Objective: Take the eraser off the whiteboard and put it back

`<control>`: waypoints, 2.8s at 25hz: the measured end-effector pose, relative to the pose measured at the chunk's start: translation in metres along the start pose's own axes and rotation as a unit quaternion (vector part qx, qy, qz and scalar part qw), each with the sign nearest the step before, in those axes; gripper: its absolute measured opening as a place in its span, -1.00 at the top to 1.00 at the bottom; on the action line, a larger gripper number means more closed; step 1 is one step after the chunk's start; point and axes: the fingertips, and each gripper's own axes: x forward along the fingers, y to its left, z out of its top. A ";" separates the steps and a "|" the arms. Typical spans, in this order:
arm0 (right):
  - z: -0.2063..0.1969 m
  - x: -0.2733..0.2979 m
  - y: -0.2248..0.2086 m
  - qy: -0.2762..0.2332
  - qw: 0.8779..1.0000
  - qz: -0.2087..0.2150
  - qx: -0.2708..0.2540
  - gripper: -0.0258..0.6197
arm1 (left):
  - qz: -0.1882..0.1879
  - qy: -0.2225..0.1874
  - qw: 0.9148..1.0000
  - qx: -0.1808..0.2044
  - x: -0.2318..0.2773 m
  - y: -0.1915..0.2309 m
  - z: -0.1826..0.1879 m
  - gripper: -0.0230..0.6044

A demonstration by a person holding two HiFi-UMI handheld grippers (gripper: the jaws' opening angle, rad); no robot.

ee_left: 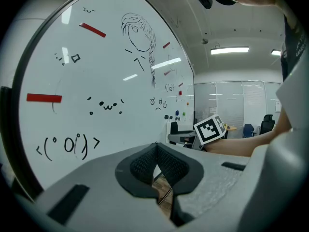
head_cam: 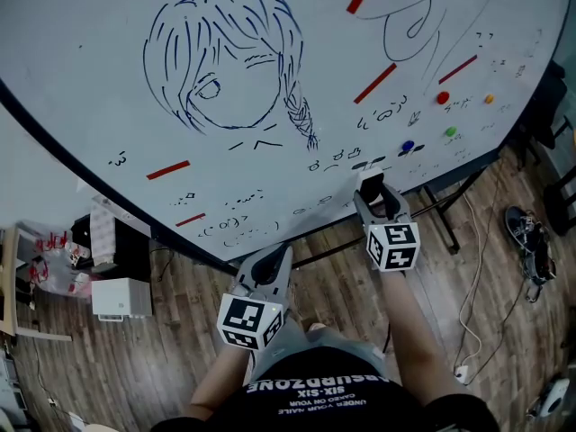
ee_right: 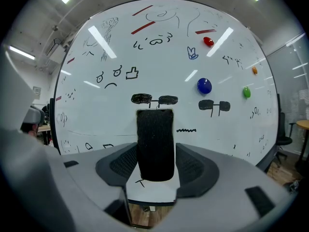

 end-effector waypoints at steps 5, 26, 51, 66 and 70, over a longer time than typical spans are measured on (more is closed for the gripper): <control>0.005 -0.011 0.001 -0.006 1.000 0.003 0.003 0.22 | -0.005 -0.003 1.000 0.001 -0.002 -0.004 0.002 0.91; 0.018 -0.094 0.028 -0.034 0.999 0.028 0.025 0.23 | -0.034 -0.016 0.999 0.005 -0.006 -0.023 0.009 0.91; 0.007 -0.176 0.089 -0.036 0.997 0.028 0.058 0.92 | -0.118 -0.012 0.993 0.014 -0.020 -0.067 0.010 0.91; 0.007 -0.204 0.124 -0.035 0.997 -0.007 0.066 0.92 | -0.168 -0.004 0.985 0.029 -0.052 -0.080 0.007 0.91; 0.007 -0.208 0.133 -0.032 0.997 -0.012 0.067 0.92 | -0.173 -0.004 0.984 0.028 -0.061 -0.077 0.006 0.91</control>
